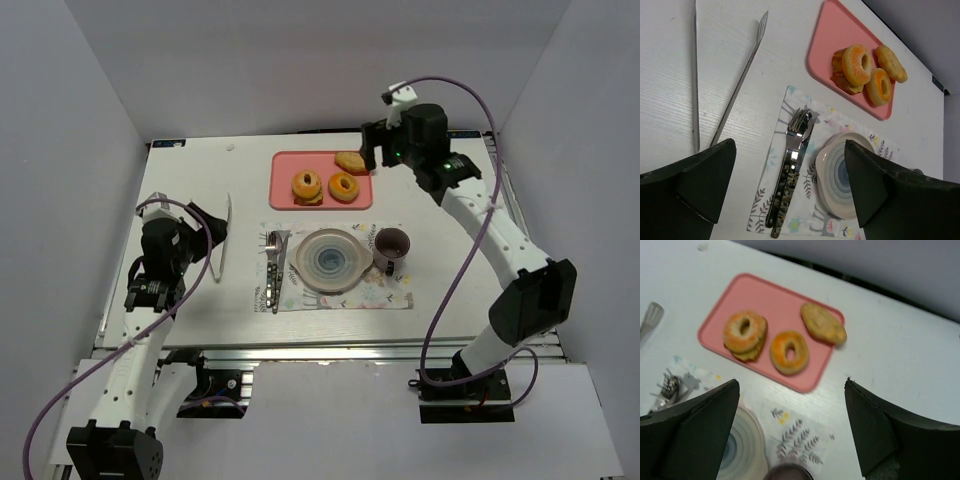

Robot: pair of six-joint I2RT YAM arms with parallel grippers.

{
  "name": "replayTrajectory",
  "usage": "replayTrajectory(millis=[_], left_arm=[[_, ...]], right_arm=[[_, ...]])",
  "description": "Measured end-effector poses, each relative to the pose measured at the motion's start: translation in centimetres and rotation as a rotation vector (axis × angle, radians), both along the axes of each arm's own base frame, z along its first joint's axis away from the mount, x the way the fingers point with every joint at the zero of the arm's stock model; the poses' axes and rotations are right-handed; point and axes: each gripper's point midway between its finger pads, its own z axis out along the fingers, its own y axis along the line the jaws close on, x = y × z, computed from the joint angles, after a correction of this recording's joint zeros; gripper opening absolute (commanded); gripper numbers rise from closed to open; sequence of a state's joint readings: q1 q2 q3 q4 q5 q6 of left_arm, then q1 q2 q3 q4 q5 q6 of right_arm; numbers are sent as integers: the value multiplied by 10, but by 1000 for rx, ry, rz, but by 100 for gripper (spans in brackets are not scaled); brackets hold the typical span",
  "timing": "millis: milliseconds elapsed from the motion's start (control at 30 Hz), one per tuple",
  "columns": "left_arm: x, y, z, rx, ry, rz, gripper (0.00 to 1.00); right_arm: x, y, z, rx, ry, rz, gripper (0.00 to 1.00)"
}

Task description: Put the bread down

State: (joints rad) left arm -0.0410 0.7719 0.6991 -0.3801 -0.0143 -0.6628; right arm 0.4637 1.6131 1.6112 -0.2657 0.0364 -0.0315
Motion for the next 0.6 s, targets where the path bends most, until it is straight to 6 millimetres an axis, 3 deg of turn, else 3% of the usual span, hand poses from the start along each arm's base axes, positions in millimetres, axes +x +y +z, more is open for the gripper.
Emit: replayTrajectory(millis=[133, 200, 233, 267, 300, 333, 367, 400, 433, 467, 500, 533, 567, 600], left_arm=[[6, 0, -8, 19, 26, -8, 98], [8, 1, -14, 30, 45, -13, 95], [9, 1, -17, 36, 54, -16, 93], [10, 1, -20, 42, 63, -19, 90], [11, 1, -23, 48, 72, -22, 82], [12, 1, -25, 53, 79, -25, 43], [13, 0, -27, 55, 89, -31, 15], [15, 0, -30, 63, 98, -42, 0], [17, 0, -34, 75, 115, -51, 0], [19, 0, -38, 84, 131, -58, 0], [22, 0, -43, 94, 149, -64, 0], [25, 1, -50, 107, 177, -71, 36], [27, 2, -57, 127, 208, -78, 81], [29, 3, -64, 135, 239, -78, 81]], right_arm=[[-9, -41, -25, -22, 82, -39, 89], [-17, -52, -34, -46, 99, 8, 71], [-22, -56, -37, -56, 104, 44, 59], [-28, -60, -39, -59, 106, 86, 12], [-34, -62, -39, -61, 101, 128, 0], [-40, -64, -39, -53, 101, 161, 0], [-45, -66, -39, -46, 101, 186, 0], [-49, -67, -37, -38, 96, 212, 0], [-52, -67, -36, -27, 94, 239, 16], [-55, -67, -36, -16, 93, 261, 65], [-59, -67, -37, -5, 99, 282, 77], [-62, -67, -39, 1, 104, 302, 89], [-65, -65, -41, 9, 109, 330, 89], [-66, -66, -44, 13, 120, 328, 89]])
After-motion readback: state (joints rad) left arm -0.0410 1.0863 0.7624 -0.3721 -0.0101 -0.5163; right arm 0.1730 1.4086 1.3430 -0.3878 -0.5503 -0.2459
